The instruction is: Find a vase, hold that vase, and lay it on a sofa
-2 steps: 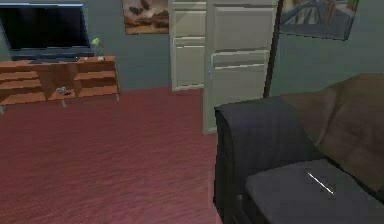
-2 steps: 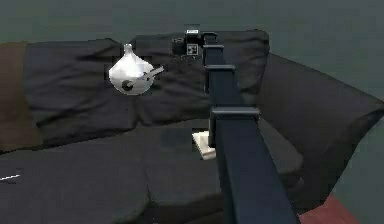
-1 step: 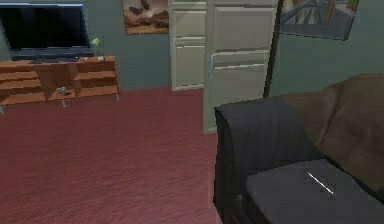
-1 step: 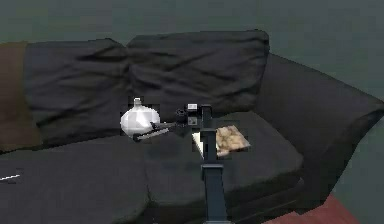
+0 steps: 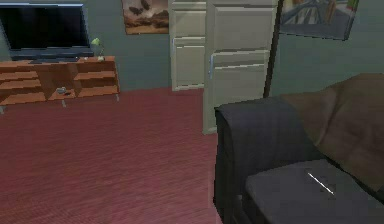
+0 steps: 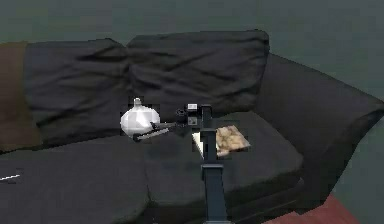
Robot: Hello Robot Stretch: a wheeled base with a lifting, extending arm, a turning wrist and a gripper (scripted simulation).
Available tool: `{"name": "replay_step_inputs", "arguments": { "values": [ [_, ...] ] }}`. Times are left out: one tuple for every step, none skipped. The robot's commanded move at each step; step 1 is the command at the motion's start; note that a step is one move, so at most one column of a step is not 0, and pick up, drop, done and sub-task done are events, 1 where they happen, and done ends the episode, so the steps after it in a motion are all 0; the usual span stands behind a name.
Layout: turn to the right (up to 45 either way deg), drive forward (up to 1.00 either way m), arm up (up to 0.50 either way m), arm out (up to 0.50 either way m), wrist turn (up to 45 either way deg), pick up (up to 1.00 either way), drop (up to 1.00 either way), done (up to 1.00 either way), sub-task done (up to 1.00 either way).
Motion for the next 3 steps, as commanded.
{"name": "replay_step_inputs", "arguments": {
  "values": [
    [0.0, 0.00, 0.00, 0.00, 0.0, 0.00, 1.00, 0.00, 0.00],
    [0.0, 0.00, 0.10, 0.00, 0.0, 0.00, 0.00, 0.00, 0.00],
    [0.0, 0.00, 0.00, -0.08, 0.0, 0.00, 0.00, 0.00, 0.00]
  ]
}}
